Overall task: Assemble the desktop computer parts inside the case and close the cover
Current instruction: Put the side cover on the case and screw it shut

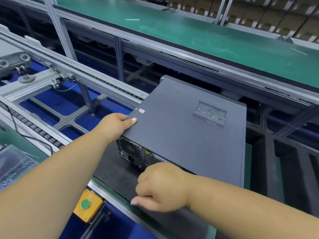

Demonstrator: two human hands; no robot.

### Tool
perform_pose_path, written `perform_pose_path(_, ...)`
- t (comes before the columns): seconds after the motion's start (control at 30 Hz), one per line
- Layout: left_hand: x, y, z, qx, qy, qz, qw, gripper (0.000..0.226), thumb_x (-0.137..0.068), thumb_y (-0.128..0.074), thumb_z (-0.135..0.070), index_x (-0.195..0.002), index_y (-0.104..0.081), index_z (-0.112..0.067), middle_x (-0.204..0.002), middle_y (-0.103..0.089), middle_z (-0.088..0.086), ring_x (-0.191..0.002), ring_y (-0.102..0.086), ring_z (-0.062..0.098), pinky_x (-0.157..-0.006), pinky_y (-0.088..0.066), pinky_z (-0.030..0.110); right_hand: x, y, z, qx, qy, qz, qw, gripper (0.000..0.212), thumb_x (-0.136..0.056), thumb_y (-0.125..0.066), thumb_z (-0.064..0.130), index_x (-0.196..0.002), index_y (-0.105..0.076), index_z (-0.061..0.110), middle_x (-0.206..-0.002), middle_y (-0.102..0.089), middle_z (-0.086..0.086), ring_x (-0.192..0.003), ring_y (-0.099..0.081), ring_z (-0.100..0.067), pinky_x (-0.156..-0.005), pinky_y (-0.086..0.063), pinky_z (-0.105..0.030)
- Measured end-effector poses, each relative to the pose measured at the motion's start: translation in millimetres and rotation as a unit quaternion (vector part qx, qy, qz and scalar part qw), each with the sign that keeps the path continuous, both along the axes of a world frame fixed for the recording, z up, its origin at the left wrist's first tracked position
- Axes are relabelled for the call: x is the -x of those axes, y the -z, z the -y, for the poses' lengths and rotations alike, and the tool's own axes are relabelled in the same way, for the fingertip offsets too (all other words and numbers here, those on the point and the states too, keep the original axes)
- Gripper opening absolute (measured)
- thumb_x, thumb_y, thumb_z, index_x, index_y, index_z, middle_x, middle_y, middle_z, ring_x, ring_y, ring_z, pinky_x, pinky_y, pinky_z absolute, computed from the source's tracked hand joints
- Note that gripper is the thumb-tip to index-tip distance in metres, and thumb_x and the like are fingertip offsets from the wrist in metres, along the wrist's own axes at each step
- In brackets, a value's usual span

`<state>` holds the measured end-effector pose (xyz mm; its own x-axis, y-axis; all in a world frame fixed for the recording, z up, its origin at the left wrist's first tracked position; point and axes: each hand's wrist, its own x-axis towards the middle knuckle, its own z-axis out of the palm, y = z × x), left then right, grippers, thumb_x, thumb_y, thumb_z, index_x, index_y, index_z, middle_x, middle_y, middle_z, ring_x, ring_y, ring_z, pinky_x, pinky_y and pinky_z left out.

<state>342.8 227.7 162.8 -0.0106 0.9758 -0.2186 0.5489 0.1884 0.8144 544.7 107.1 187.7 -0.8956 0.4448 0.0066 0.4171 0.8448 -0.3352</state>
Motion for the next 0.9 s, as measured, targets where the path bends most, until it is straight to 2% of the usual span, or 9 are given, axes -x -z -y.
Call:
perform_pose_path(0.07, -2, 9, 6, -0.077, 0.007, -0.077, 0.994, 0.03, -0.091, -0.055, -0.053, -0.113, -0.065, -0.035, -0.102, -0.067, -0.02, -0.097, -0.063, 0.008, -0.076, -0.045, 0.024, -11, -1, 0, -0.038, 0.058, -0.088, 0.994, 0.026, -0.094, -0.066, 0.021, -0.073, -0.06, 0.006, -0.073, -0.053, -0.01, -0.067, -0.043, -0.028, -0.066, -0.045, -0.037)
perform_pose_path(0.13, -1, 16, 15, -0.204, 0.065, -0.144, 0.966, 0.053, -0.088, -0.055, -0.058, -0.135, -0.051, -0.034, -0.126, -0.053, -0.02, -0.119, -0.048, 0.008, -0.097, -0.039, 0.03, -29, 1, -2, -0.072, 0.143, -0.133, 0.978, 0.013, -0.089, -0.069, 0.019, -0.088, -0.063, 0.007, -0.086, -0.055, -0.007, -0.077, -0.046, -0.026, -0.073, -0.043, -0.037)
perform_pose_path(0.23, 4, 18, 26, -0.337, 0.219, -0.228, 0.887, 0.081, -0.076, -0.054, -0.075, -0.142, -0.049, -0.028, -0.152, -0.037, -0.008, -0.141, -0.03, 0.018, -0.116, -0.024, 0.044, -62, 3, -3, -0.054, 0.312, -0.096, 0.944, 0.04, -0.086, -0.069, 0.033, -0.12, -0.057, 0.014, -0.117, -0.052, 0.002, -0.107, -0.046, -0.02, -0.096, -0.041, -0.035)
perform_pose_path(0.33, 1, 14, 30, -0.367, 0.282, -0.272, 0.844, 0.078, -0.078, -0.05, -0.077, -0.139, -0.054, -0.028, -0.152, -0.041, -0.003, -0.142, -0.034, 0.022, -0.116, -0.025, 0.048, -90, 4, 0, -0.011, 0.37, -0.029, 0.928, 0.064, -0.084, -0.07, 0.049, -0.14, -0.048, 0.024, -0.141, -0.041, 0.014, -0.131, -0.031, -0.009, -0.112, -0.03, -0.026)
perform_pose_path(0.43, -2, 10, 32, -0.335, 0.303, -0.292, 0.843, 0.078, -0.08, -0.043, -0.071, -0.141, -0.05, -0.023, -0.148, -0.044, -0.004, -0.14, -0.039, 0.022, -0.114, -0.032, 0.045, -106, 6, 7, 0.004, 0.366, -0.017, 0.93, 0.072, -0.086, -0.069, 0.051, -0.15, -0.039, 0.034, -0.155, -0.029, 0.027, -0.143, -0.019, 0.004, -0.116, -0.02, -0.018)
perform_pose_path(0.53, 0, 10, 33, -0.324, 0.31, -0.292, 0.845, 0.078, -0.082, -0.04, -0.069, -0.145, -0.045, -0.022, -0.151, -0.039, -0.006, -0.143, -0.034, 0.021, -0.116, -0.029, 0.042, -124, 10, 16, 0.014, 0.364, -0.022, 0.931, 0.073, -0.088, -0.07, 0.045, -0.151, -0.034, 0.039, -0.155, -0.021, 0.034, -0.143, -0.009, 0.016, -0.115, -0.007, -0.008)
perform_pose_path(0.67, 2, 9, 35, -0.316, 0.311, -0.282, 0.851, 0.074, -0.086, -0.038, -0.067, -0.147, -0.041, -0.024, -0.153, -0.035, -0.009, -0.145, -0.029, 0.016, -0.116, -0.028, 0.044, -145, 13, 29, 0.011, 0.373, -0.049, 0.927, 0.068, -0.087, -0.073, 0.041, -0.148, -0.042, 0.036, -0.153, -0.03, 0.031, -0.143, -0.017, 0.013, -0.12, -0.015, -0.017)
perform_pose_path(0.77, -1, 9, 38, -0.307, 0.299, -0.255, 0.867, 0.068, -0.089, -0.053, -0.063, -0.146, -0.042, -0.028, -0.152, -0.035, -0.013, -0.145, -0.027, 0.011, -0.118, -0.026, 0.042, -144, 16, 34, -0.02, 0.374, -0.051, 0.926, 0.065, -0.089, -0.071, 0.035, -0.148, -0.045, 0.029, -0.154, -0.033, 0.024, -0.145, -0.021, 0.008, -0.12, -0.015, -0.018)
perform_pose_path(0.9, -6, -7, 42, -0.266, 0.278, -0.231, 0.894, 0.068, -0.081, -0.073, -0.045, -0.142, -0.049, -0.03, -0.15, -0.039, -0.014, -0.143, -0.029, 0.007, -0.118, -0.022, 0.034, -142, 14, 40, -0.021, 0.389, -0.053, 0.919, 0.058, -0.092, -0.067, 0.037, -0.146, -0.047, 0.029, -0.153, -0.036, 0.022, -0.144, -0.024, 0.005, -0.119, -0.015, -0.015)
